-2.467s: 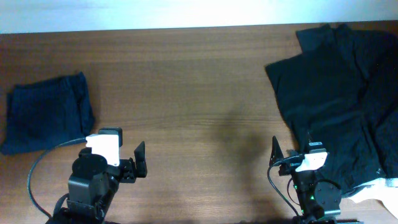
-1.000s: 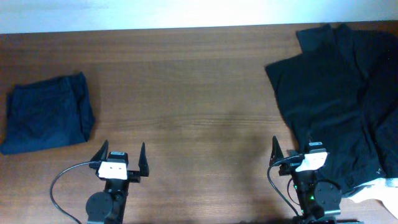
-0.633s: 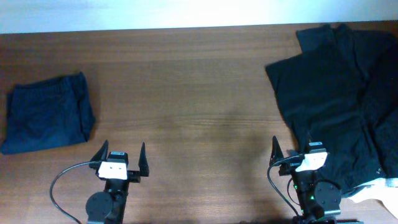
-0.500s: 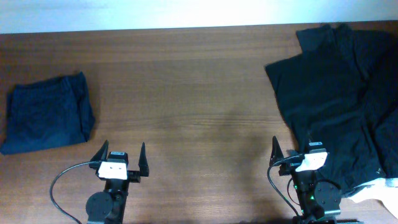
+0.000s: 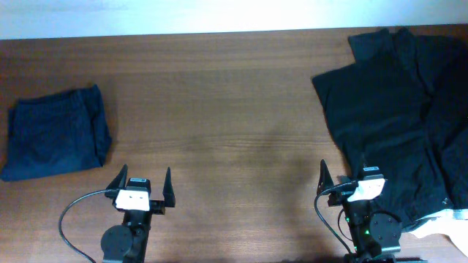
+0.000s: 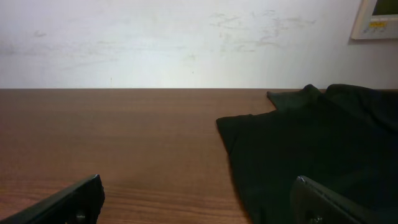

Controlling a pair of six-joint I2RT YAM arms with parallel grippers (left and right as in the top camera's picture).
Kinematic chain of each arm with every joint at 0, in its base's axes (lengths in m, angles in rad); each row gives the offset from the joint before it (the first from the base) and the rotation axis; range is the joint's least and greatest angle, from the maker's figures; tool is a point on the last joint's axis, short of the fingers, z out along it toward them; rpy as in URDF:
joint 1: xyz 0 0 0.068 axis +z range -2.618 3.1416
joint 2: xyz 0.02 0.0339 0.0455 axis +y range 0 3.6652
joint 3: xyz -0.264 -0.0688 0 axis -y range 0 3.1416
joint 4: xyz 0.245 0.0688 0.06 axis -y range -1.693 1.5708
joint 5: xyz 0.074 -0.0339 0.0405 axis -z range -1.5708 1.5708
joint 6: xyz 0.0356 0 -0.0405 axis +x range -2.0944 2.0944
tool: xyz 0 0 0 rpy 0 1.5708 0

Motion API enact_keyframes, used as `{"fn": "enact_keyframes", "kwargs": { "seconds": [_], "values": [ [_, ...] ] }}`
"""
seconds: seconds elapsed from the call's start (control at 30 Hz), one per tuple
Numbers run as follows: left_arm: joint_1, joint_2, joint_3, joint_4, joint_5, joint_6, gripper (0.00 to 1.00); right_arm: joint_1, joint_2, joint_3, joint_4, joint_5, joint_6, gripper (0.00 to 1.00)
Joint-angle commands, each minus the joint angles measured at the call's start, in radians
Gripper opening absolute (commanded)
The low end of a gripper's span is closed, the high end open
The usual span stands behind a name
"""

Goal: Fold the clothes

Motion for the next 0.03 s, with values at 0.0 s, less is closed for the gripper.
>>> {"fn": "enact_keyframes", "kwargs": {
  "seconds": [0.0],
  "values": [
    [-0.003, -0.005, -0.005, -0.001, -0.011, -0.013, 0.99, 0.005, -0.006, -0.005, -0.007, 0.009, -0.007, 0.99]
  ]
}}
